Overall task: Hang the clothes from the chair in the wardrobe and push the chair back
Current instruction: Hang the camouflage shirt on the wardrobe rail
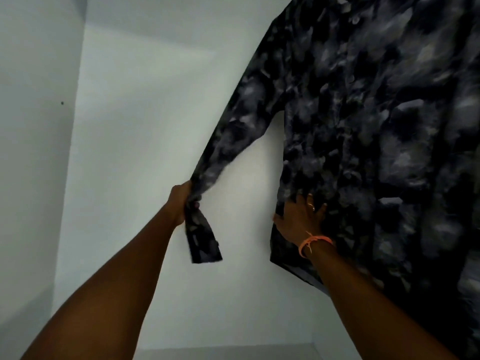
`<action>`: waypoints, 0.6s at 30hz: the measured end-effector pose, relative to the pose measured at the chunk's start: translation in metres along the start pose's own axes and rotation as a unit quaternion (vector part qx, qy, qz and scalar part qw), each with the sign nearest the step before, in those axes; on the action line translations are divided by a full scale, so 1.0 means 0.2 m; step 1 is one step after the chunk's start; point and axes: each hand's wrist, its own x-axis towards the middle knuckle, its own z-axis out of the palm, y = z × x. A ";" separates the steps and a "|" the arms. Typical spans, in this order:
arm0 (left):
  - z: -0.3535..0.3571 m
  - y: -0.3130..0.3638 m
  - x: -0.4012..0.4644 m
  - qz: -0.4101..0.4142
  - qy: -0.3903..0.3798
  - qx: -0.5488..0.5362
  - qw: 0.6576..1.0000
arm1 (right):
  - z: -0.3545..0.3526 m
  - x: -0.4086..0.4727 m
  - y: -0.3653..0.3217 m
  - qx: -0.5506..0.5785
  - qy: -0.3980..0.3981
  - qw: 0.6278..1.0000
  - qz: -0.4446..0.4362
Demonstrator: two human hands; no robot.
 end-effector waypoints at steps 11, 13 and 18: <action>0.15 -0.10 -0.14 0.305 0.270 0.458 0.790 | -0.08 -0.22 -0.14 0.070 -0.004 0.997 0.026; 0.21 -0.12 -0.26 0.389 0.138 0.477 0.776 | -0.08 -0.27 -0.18 0.084 -0.003 0.996 0.025; 0.27 -0.29 -0.53 0.339 -0.118 0.519 0.776 | -0.06 -0.55 -0.25 0.171 0.045 0.983 0.047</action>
